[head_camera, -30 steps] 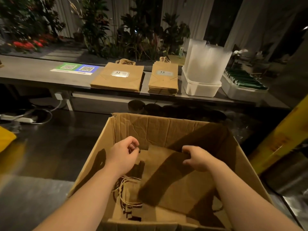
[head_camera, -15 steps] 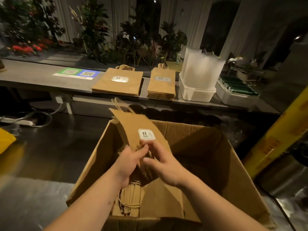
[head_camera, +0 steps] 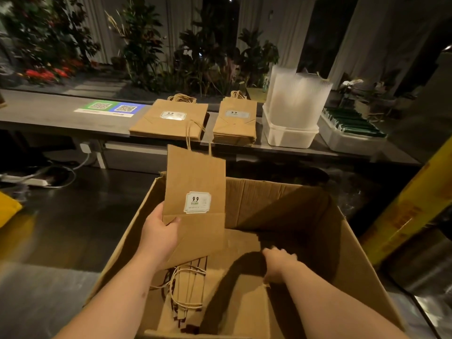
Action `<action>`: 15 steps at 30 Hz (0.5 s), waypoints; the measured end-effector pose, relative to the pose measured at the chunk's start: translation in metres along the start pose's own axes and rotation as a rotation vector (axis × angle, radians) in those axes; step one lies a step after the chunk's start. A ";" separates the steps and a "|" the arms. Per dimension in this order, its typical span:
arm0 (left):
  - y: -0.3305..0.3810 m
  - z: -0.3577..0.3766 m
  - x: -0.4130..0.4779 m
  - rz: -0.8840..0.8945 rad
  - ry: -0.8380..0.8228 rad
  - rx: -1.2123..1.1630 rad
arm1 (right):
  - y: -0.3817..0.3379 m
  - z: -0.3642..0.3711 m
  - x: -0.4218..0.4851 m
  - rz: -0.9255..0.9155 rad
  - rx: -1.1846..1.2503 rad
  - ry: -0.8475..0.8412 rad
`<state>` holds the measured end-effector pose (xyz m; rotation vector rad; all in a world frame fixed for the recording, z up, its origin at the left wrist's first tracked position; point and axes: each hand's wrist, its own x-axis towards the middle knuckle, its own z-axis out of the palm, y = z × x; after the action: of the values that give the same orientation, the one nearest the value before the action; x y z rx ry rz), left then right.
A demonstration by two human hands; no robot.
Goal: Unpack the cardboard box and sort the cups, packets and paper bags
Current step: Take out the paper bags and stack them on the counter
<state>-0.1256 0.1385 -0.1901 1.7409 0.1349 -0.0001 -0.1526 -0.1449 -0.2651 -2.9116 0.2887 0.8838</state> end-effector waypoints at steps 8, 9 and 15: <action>0.002 -0.002 -0.003 0.049 0.069 0.046 | -0.006 -0.019 -0.008 -0.034 0.040 0.248; 0.001 -0.003 -0.004 0.067 0.088 0.032 | -0.003 -0.022 -0.012 -0.032 0.104 0.241; 0.004 -0.008 -0.011 0.147 0.232 -0.106 | 0.018 -0.054 -0.041 -0.051 0.503 0.391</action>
<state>-0.1370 0.1444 -0.1836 1.6374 0.1731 0.3121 -0.1607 -0.1637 -0.1980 -2.5692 0.3932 0.1808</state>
